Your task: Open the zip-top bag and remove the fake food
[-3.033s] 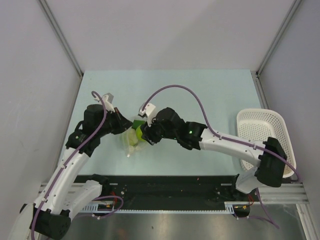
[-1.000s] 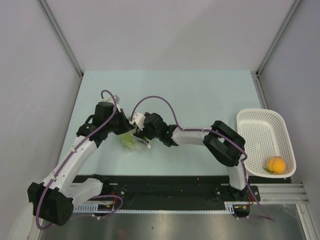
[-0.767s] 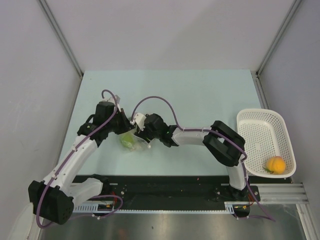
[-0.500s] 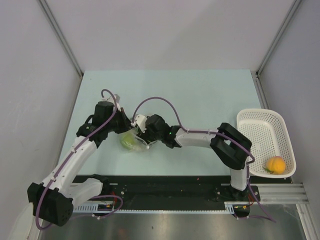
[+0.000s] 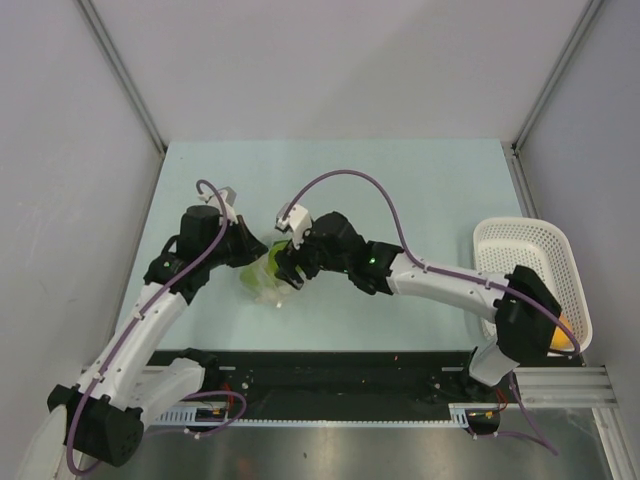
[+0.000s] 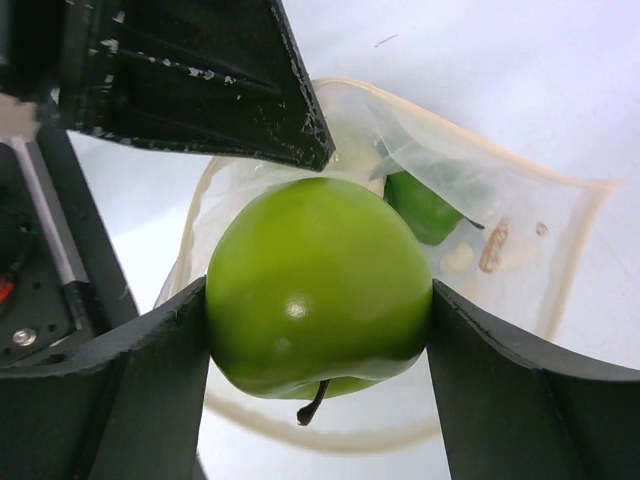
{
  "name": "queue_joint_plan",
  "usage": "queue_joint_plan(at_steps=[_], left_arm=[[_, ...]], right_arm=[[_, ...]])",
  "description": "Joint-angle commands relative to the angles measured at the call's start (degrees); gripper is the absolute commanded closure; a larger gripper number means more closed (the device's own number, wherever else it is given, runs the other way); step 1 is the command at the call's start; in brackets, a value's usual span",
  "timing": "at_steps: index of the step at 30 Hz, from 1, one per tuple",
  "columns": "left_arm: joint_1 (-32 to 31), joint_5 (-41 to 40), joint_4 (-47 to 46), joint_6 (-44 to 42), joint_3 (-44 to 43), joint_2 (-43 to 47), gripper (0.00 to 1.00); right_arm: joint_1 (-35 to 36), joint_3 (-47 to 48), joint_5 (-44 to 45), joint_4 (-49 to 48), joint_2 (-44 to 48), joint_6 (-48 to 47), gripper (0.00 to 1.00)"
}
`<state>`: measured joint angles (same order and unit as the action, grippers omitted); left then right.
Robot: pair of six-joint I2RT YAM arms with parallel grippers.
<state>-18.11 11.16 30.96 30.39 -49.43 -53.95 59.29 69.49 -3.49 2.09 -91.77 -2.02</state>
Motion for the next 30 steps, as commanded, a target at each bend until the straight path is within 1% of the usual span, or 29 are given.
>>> queue_joint_plan(at_steps=[1,2,4,5,6,7,8,9,12,13,14,15,16,18,19,21,22,23,25,26,27,28,29,30], left_arm=[[-0.26,1.15,-0.55,-1.21,-0.93,0.61,1.0],[-0.26,1.23,-0.38,-1.3,-1.63,0.43,1.0],[-0.26,1.41,-0.2,-1.39,-2.07,0.34,1.0],[-0.26,1.5,-0.11,-1.48,-2.42,0.51,1.0],[-0.26,1.41,0.06,-1.56,-2.51,0.43,1.0],[-0.26,1.58,0.24,-1.56,-2.69,0.52,1.0],[-0.26,1.67,0.33,-1.74,-2.78,0.43,1.0],[-0.26,1.76,0.42,-1.83,-2.78,0.52,1.0],[-0.26,2.38,0.33,-1.83,-2.69,0.34,1.0],[-0.26,2.64,0.24,-1.91,-2.69,0.25,1.0],[-0.26,3.08,0.41,-1.92,-2.78,0.17,1.0],[-0.26,3.17,0.42,-1.92,-2.86,0.16,1.0],[-0.26,3.34,0.33,-1.92,-2.95,0.08,1.0],[-0.35,3.61,0.07,-1.92,-2.78,-0.01,1.0],[-0.35,3.87,-0.02,-1.92,-2.69,-0.01,1.0],[-0.52,4.31,-0.46,-1.83,-2.51,-0.1,1.0],[-0.7,4.4,-0.55,-1.74,-2.43,-0.1,1.0],[-0.79,4.49,-0.9,-1.65,-2.16,-0.1,1.0],[-0.96,4.66,-1.16,-1.48,-1.99,-0.1,1.0],[-0.96,4.75,-1.34,-1.48,-1.99,-0.01,1.0],[-1.05,4.66,-1.25,-1.56,-1.99,-0.1,1.0],[-1.05,4.66,-1.34,-1.56,-2.07,-0.01,1.0],[-1.05,4.66,-1.25,-1.65,-2.07,0.16,1.0],[-1.05,4.75,-1.25,-1.65,-2.07,0.16,1.0]], right_arm=[[-1.01,0.2,2.25,4.67,8.42,4.13,0.71],[-1.97,-0.32,5.21,7.2,10.01,4.83,0.71],[-3.82,-1.02,8.13,10.03,13.0,5.36,0.71],[-4.78,-1.46,12.15,13.0,16.41,6.67,0.71],[-7.67,-2.34,14.54,14.86,18.01,7.64,0.68],[-9.44,-2.87,16.39,16.7,19.94,8.95,0.68],[-12.06,-3.57,18.76,20.03,23.18,10.01,0.67],[-16.88,-5.23,19.91,21.71,25.13,12.8,0.66],[-25.42,-7.7,22.81,28.39,30.48,16.86,0.65],[-30.84,-8.58,24.48,30.5,31.2,17.75,0.62],[-33.42,-8.76,27.36,35.13,31.82,19.67,0.59],[-36.84,-9.11,27.91,37.18,33.04,21.51,0.57],[-42.97,-9.72,28.01,39.03,33.75,22.84,0.58],[-49.5,-10.86,26.87,42.55,36.12,24.95,0.57],[-55.71,-12.52,24.69,43.61,36.65,25.31,0.57],[-61.72,-13.94,22.83,45.54,36.83,26.71,0.55],[-67.14,-14.64,19.6,46.07,36.66,28.2,0.55],[-67.98,-16.56,19.22,46.69,35.96,29.34,0.55],[-69.04,-17.54,19.14,48.53,32.99,31.89,0.55],[-70.26,-18.07,19.13,48.97,32.27,31.99,0.53],[-70.71,-18.08,19.57,48.89,31.57,32.17,0.5],[-71.67,-18.08,18.7,48.8,30.08,32.52,0.49],[-74.81,-18.17,17.13,49.06,29.28,33.22,0.48],[-75.54,-18.34,15.98,49.06,28.32,33.48,0.45]])
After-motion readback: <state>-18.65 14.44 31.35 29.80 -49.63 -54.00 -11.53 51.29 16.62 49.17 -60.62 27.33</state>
